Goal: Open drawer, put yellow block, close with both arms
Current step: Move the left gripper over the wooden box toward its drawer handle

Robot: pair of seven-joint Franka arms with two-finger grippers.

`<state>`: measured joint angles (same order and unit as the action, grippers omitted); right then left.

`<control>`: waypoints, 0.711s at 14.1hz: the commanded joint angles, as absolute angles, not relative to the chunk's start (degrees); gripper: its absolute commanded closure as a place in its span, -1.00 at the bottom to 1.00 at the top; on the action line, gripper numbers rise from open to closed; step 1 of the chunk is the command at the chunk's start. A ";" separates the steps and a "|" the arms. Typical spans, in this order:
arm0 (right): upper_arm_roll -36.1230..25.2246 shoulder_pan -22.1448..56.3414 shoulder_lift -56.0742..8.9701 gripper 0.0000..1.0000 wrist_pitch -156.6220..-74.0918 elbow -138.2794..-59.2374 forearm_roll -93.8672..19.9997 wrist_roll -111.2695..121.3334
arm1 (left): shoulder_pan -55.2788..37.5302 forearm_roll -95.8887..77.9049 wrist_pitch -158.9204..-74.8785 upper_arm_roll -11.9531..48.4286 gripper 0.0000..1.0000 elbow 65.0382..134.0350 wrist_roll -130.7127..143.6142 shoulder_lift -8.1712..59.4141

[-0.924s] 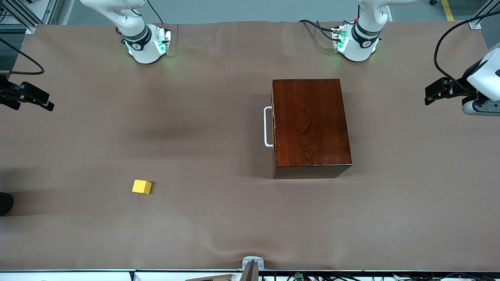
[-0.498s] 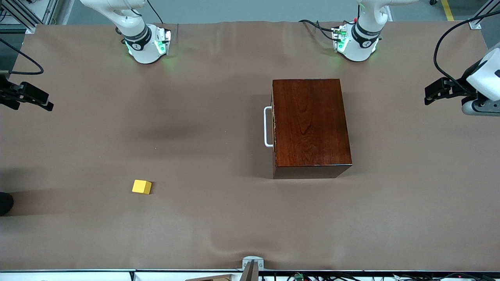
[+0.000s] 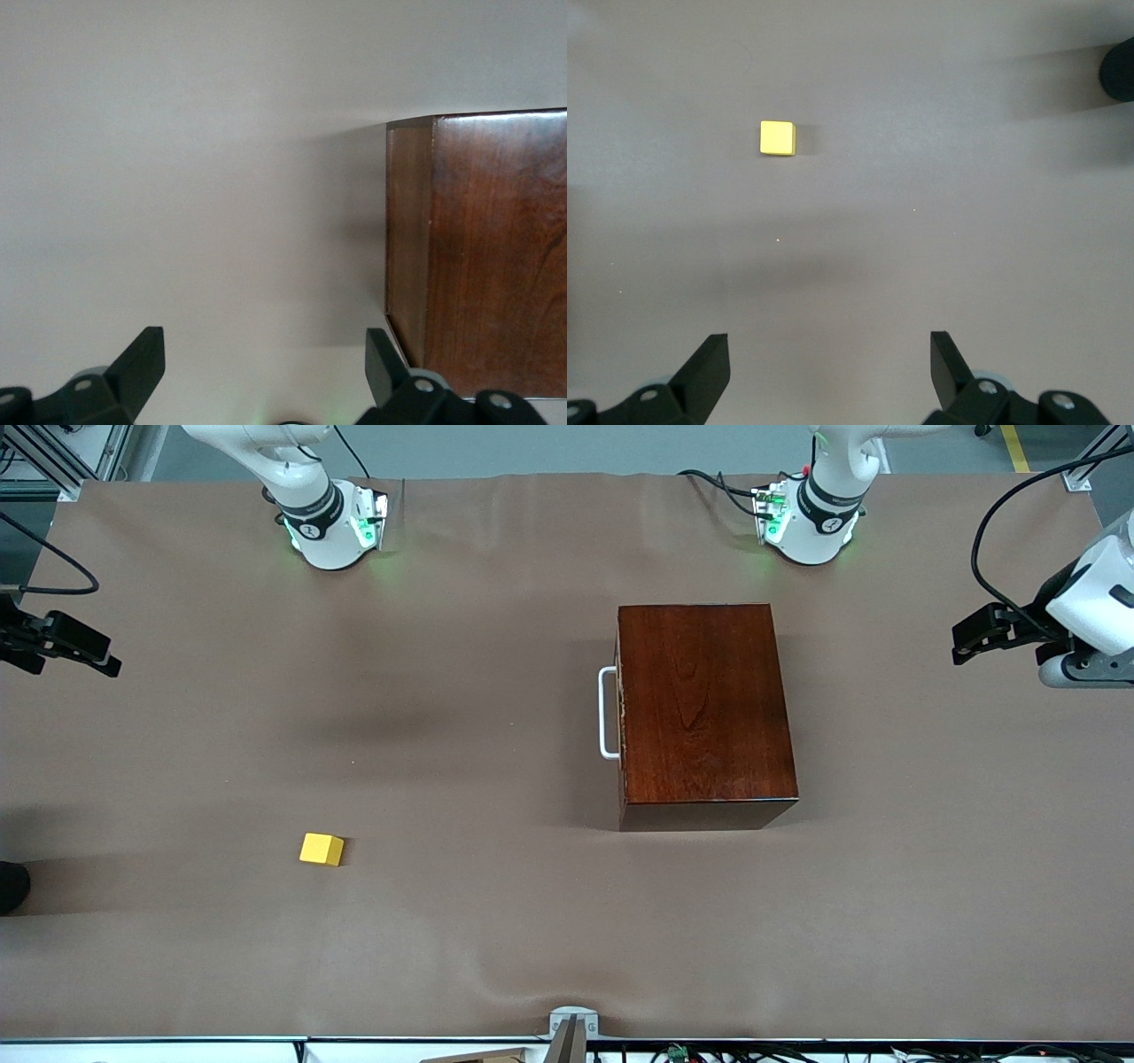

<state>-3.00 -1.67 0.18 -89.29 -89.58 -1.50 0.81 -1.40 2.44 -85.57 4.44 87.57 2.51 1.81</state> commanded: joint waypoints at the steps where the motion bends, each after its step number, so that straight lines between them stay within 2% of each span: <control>1: -2.81 -2.11 0.35 -1.00 -88.59 -88.86 -1.14 1.14 | -3.42 1.49 -84.38 4.48 -1.00 85.78 5.08 3.34; 10: -2.81 -2.11 0.35 -1.00 -88.51 -88.86 -1.14 1.14 | -14.75 -2.72 -84.20 5.01 -1.00 82.79 23.01 7.21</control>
